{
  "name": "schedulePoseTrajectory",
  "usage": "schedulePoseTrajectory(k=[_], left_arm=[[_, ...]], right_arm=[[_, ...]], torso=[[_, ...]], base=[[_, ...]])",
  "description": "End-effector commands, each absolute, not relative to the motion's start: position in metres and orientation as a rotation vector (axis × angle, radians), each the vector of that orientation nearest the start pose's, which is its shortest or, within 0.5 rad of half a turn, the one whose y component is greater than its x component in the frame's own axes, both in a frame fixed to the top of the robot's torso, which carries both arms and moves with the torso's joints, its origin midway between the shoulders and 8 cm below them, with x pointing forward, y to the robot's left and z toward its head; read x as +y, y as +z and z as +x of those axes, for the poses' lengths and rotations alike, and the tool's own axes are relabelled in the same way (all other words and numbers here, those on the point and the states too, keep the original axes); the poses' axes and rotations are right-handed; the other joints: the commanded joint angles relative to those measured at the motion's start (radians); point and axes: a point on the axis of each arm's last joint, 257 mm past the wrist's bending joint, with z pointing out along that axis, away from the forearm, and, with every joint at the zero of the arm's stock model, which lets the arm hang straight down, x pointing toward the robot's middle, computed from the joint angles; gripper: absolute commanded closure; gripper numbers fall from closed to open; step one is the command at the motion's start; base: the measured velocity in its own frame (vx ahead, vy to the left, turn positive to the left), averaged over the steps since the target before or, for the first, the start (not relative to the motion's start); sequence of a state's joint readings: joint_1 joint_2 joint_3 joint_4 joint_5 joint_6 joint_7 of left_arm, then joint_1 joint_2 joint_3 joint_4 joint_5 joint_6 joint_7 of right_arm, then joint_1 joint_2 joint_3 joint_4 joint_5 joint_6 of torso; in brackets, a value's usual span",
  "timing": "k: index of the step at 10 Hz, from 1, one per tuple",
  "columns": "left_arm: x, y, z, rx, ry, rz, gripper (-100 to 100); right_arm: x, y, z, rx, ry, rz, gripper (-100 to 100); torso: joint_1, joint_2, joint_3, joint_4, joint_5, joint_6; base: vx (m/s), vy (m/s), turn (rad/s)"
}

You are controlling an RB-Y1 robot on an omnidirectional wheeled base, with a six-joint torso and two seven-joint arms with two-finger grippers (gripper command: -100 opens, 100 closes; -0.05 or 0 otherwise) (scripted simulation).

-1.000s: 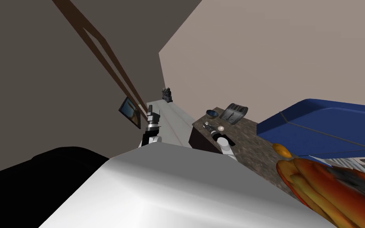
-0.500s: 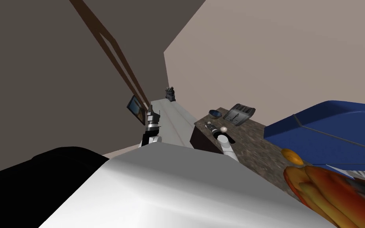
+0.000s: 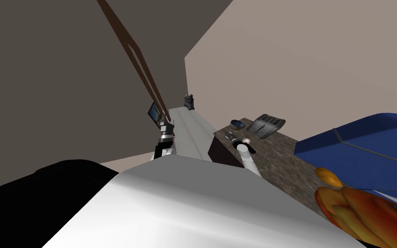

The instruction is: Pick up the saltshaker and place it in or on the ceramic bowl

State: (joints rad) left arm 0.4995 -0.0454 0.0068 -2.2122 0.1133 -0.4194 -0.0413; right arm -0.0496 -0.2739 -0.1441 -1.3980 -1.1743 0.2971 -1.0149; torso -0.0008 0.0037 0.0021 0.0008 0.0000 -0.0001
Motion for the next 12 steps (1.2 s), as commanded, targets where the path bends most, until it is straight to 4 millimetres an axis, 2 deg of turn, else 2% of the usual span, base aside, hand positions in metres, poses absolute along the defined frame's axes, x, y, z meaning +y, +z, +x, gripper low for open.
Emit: schedulePoseTrajectory(k=[1,2,6,7,8,12], left_arm=[[0.303,-0.023,0.365,0.614,-1.293,-0.865,0],[0.303,-0.023,0.365,0.614,-1.293,-0.865,0],[0.303,-0.023,0.365,0.614,-1.293,-0.865,0],[0.303,-0.023,0.365,0.614,-1.293,-0.865,0],[0.303,-0.023,0.365,0.614,-1.293,-0.865,0],[0.303,-0.023,0.365,0.614,-1.293,-0.865,0]], right_arm=[[-0.33,-0.3,0.54,0.366,-1.711,-2.259,-100],[-0.331,-0.3,0.541,0.368,-1.712,-2.26,100],[-0.332,-0.299,0.541,0.363,-1.717,-2.262,100],[-0.332,-0.299,0.541,0.363,-1.717,-2.262,0],[-0.323,-0.301,0.533,0.343,-1.703,-2.258,100],[-0.299,-0.301,0.513,0.278,-1.675,-2.248,100]], torso=[[0.0,0.0,0.0,0.0,0.0,0.0],[0.0,-0.001,-0.001,0.0,0.0,0.001],[-0.001,-0.004,-0.003,-0.001,-0.001,0.0],[-0.001,-0.004,-0.003,-0.001,-0.001,0.0],[-0.001,-0.005,-0.003,-0.001,-0.001,0.0],[-0.001,-0.009,-0.006,-0.003,-0.001,0.001]], base=[[-0.032,-0.004,0.025],[-0.005,-0.002,-0.013],[0.0,0.0,0.0],[0.0,0.0,0.0],[0.039,-0.007,-0.19],[0.078,0.007,-0.155]])
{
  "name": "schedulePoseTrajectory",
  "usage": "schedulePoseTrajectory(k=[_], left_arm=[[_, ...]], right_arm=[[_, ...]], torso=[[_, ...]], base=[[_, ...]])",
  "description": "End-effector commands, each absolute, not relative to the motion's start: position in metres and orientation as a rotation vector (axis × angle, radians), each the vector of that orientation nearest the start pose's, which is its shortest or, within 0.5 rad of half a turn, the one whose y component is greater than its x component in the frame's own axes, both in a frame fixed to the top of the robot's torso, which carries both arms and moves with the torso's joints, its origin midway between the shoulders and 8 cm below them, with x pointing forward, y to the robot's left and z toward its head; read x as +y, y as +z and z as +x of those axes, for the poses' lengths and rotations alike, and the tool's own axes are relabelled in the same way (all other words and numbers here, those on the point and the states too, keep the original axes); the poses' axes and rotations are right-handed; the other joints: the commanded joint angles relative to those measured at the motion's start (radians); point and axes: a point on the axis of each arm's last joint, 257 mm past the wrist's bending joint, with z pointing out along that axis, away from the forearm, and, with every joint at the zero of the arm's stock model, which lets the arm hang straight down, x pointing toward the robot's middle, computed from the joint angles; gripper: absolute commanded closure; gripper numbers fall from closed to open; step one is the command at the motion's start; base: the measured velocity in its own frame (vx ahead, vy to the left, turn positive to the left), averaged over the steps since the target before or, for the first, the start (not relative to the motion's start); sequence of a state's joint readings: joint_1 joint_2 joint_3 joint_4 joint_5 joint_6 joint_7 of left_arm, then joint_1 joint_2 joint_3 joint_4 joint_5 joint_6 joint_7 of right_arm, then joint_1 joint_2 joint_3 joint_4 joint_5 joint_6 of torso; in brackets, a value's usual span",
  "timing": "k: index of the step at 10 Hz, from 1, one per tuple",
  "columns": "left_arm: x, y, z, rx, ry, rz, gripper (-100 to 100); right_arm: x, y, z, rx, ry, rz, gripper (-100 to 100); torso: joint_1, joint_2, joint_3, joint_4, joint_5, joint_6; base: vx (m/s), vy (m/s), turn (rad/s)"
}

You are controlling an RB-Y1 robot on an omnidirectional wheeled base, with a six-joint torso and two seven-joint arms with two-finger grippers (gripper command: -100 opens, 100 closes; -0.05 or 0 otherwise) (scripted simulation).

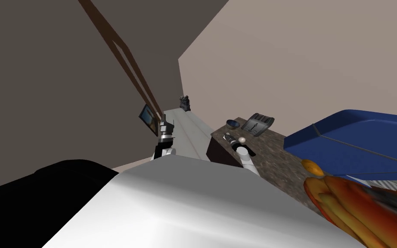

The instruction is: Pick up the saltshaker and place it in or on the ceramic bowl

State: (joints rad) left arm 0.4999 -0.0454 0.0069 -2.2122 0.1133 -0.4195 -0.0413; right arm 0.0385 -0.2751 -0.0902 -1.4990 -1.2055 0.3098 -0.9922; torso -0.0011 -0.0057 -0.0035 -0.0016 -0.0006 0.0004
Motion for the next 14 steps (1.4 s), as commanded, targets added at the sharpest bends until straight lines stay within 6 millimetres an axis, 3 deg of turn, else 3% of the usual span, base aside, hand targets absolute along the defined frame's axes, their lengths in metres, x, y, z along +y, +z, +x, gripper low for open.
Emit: schedulePoseTrajectory(k=[1,4,5,6,7,10,11,13,14], left_arm=[[0.303,-0.023,0.365,0.614,-1.293,-0.865,0],[0.303,-0.023,0.365,0.614,-1.293,-0.865,0],[0.303,-0.023,0.365,0.614,-1.293,-0.865,0],[0.303,-0.023,0.365,0.614,-1.293,-0.865,0],[0.303,-0.023,0.365,0.614,-1.293,-0.865,0],[0.303,-0.023,0.365,0.614,-1.293,-0.865,0],[0.303,-0.023,0.365,0.614,-1.293,-0.865,0],[0.303,-0.023,0.365,0.614,-1.293,-0.865,0],[0.303,-0.023,0.365,0.614,-1.293,-0.865,0]], right_arm=[[-0.292,-0.301,0.507,0.262,-1.667,-2.244,100],[-0.274,-0.299,0.491,0.218,-1.644,-2.232,100],[-0.278,-0.299,0.496,0.228,-1.649,-2.235,100],[-0.277,-0.299,0.495,0.226,-1.647,-2.235,0],[-0.287,-0.288,0.501,0.21,-1.675,-2.229,100],[-0.325,-0.273,0.506,0.221,-1.712,-2.24,100],[-0.325,-0.273,0.506,0.221,-1.712,-2.24,100],[-0.347,-0.267,0.506,0.234,-1.725,-2.247,100],[-0.37,-0.26,0.505,0.252,-1.738,-2.255,100]], torso=[[0.0,0.0,0.0,0.0,0.0,0.0],[0.001,0.001,0.001,0.0,0.0,0.0],[0.001,0.001,0.001,0.0,0.001,0.0],[0.001,0.002,0.001,0.001,0.0,-0.001],[0.0,0.004,0.002,0.001,0.0,-0.001],[0.007,-0.004,-0.002,0.0,0.002,-0.003],[0.005,-0.001,0.0,0.001,0.002,-0.002],[0.002,0.003,0.002,0.001,0.001,-0.001],[0.001,0.004,0.003,0.001,0.001,-0.001]], base=[[0.068,0.006,-0.134],[0.064,0.009,-0.145],[0.026,0.009,-0.031],[0.0,0.0,0.0],[0.103,0.053,0.135],[0.103,0.087,0.143],[0.034,0.029,0.04],[0.005,0.011,0.068],[-0.004,0.023,0.166]])
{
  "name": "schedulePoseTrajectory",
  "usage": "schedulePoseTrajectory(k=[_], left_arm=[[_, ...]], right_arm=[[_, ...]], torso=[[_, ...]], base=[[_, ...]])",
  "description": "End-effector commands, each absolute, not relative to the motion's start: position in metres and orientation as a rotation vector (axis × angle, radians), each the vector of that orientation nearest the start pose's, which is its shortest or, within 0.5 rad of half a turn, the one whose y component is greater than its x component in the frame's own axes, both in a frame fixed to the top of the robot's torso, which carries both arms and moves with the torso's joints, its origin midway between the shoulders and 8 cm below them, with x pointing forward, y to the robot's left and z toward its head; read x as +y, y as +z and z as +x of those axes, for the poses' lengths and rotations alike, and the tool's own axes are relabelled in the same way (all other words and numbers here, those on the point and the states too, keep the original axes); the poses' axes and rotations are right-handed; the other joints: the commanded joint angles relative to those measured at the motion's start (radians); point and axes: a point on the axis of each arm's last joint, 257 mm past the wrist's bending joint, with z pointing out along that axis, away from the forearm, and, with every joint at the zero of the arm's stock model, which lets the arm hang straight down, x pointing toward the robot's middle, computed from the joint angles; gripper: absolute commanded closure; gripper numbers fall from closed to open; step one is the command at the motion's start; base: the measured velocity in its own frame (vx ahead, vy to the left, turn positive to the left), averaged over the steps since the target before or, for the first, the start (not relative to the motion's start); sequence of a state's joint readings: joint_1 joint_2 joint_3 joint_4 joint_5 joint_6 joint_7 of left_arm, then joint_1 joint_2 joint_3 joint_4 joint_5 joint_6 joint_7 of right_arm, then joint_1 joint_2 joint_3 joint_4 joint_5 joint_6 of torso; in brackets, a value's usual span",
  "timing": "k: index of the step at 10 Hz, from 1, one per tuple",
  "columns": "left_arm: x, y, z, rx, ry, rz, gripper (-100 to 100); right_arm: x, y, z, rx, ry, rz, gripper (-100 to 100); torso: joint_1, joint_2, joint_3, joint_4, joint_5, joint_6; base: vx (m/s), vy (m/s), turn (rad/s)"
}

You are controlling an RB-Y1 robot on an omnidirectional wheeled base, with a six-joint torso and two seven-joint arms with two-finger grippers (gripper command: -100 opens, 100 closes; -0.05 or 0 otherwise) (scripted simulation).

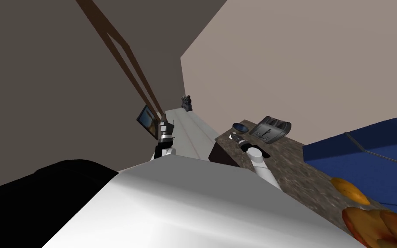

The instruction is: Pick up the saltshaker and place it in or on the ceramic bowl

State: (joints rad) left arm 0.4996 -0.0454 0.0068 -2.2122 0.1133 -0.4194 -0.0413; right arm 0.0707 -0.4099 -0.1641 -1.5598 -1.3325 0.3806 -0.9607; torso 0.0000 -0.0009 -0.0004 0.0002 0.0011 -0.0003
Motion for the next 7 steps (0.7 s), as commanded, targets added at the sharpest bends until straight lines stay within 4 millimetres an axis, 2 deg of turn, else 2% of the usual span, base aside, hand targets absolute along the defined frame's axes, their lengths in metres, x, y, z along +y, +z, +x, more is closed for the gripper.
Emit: schedulePoseTrajectory(k=[1,6,7], left_arm=[[0.303,-0.023,0.365,0.614,-1.293,-0.865,0],[0.303,-0.023,0.365,0.614,-1.293,-0.865,0],[0.303,-0.023,0.365,0.614,-1.293,-0.865,0]], right_arm=[[-0.383,-0.256,0.504,0.262,-1.745,-2.259,100],[-0.449,-0.235,0.496,0.328,-1.775,-2.276,100],[-0.449,-0.235,0.496,0.328,-1.775,-2.276,100]], torso=[[0.0,0.0,0.0,0.0,0.0,0.0],[0.001,0.001,0.001,0.0,0.0,0.0],[0.001,0.001,0.001,0.0,0.0,0.0]], base=[[0.004,0.024,0.129],[-0.001,0.017,0.111],[0.002,0.005,0.031]])
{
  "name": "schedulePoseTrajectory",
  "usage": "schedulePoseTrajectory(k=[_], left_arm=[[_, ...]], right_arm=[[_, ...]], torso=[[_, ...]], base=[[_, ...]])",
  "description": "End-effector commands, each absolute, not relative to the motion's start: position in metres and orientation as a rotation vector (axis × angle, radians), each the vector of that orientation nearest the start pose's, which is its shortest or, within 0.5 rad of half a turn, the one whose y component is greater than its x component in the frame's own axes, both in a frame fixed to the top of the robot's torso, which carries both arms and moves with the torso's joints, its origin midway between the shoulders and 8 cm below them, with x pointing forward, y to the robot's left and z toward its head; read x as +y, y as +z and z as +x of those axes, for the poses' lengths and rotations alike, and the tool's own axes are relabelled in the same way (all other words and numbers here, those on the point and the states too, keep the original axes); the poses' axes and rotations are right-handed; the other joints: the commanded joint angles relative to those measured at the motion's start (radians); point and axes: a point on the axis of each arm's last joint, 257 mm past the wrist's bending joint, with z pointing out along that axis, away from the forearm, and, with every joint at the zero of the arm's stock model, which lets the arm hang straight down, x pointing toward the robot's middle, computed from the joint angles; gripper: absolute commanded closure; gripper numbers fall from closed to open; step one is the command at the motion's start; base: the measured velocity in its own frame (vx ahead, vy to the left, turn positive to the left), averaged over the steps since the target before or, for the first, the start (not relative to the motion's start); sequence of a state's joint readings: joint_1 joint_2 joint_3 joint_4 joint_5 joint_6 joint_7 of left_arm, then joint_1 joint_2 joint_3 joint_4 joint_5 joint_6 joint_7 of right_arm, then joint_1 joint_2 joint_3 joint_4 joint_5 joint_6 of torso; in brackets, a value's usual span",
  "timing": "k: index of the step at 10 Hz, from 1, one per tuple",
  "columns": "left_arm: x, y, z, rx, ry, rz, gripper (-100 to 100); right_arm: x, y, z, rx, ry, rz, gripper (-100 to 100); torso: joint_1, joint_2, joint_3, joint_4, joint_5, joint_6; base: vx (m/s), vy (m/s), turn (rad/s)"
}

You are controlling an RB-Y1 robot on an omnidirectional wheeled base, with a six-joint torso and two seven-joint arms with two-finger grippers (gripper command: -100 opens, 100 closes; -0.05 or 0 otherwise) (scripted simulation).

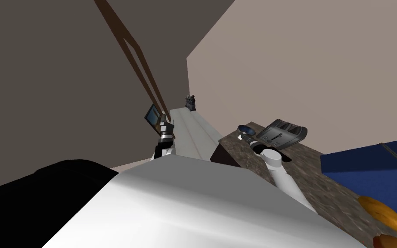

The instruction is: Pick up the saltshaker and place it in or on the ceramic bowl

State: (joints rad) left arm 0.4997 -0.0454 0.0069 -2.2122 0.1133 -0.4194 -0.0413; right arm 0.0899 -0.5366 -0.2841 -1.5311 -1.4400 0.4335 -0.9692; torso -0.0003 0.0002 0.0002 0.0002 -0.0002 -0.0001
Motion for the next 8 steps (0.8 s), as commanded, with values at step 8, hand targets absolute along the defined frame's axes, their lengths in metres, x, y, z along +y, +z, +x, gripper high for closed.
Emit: schedulePoseTrajectory(k=[8], left_arm=[[0.303,-0.023,0.365,0.614,-1.293,-0.865,0]], right_arm=[[-0.541,-0.21,0.471,0.46,-1.794,-2.297,100]], torso=[[-0.002,-0.001,0.0,0.0,-0.001,0.0]], base=[[0.008,0.002,0.108]])
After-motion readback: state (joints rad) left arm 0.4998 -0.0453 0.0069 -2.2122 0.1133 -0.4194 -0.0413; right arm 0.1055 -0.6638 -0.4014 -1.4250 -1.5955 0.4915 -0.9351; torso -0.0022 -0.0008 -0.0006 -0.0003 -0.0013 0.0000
